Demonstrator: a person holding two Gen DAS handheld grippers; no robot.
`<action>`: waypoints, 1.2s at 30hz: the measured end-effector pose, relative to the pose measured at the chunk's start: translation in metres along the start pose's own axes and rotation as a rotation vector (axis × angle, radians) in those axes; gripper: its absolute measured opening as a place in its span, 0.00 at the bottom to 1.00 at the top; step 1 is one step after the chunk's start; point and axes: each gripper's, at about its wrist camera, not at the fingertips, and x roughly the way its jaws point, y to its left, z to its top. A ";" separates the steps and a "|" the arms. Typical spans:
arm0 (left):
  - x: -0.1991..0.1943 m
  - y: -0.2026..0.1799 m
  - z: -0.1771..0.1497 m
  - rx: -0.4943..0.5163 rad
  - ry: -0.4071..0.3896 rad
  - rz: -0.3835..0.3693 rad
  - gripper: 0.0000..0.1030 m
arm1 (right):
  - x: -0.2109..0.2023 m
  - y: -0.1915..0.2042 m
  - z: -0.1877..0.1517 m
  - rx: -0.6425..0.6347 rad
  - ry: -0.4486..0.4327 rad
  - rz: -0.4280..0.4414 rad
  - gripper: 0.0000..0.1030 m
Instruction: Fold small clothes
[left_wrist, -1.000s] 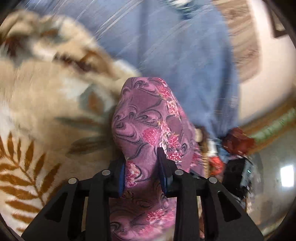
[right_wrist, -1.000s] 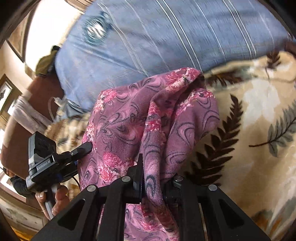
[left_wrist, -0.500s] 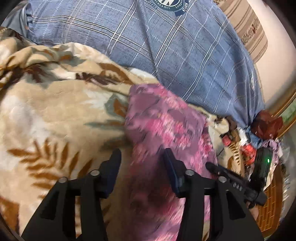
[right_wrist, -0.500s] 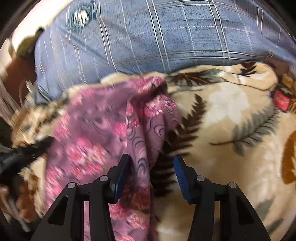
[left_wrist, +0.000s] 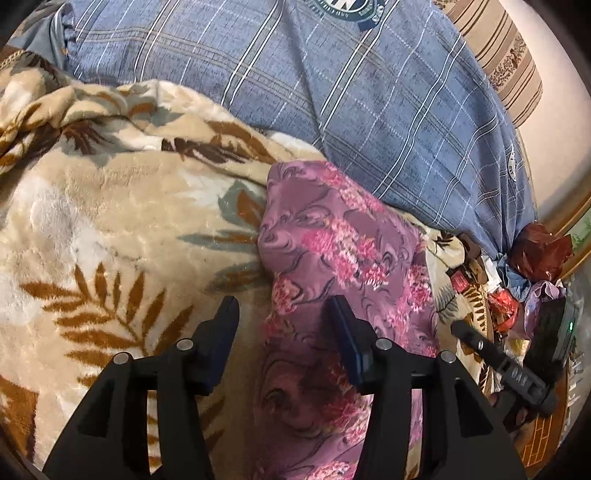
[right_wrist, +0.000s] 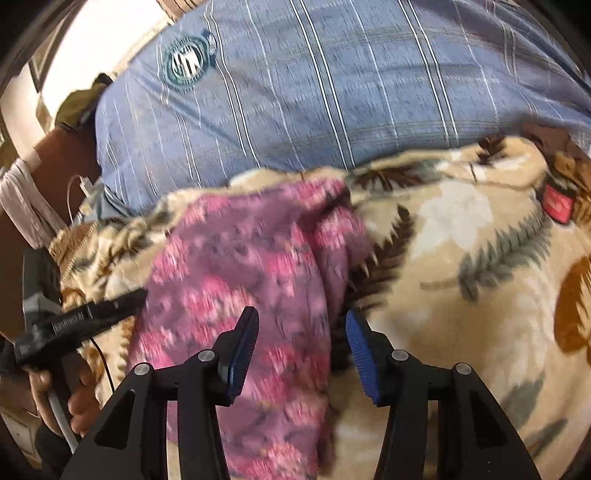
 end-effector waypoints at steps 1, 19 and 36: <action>0.001 -0.001 0.001 0.005 -0.004 0.000 0.48 | 0.004 0.001 0.008 -0.002 0.004 0.015 0.48; 0.012 -0.012 -0.002 0.112 -0.004 0.101 0.53 | 0.082 -0.024 0.037 0.065 0.120 -0.043 0.12; -0.025 0.030 -0.089 -0.137 0.148 -0.128 0.55 | 0.005 -0.038 -0.088 0.298 0.124 0.208 0.48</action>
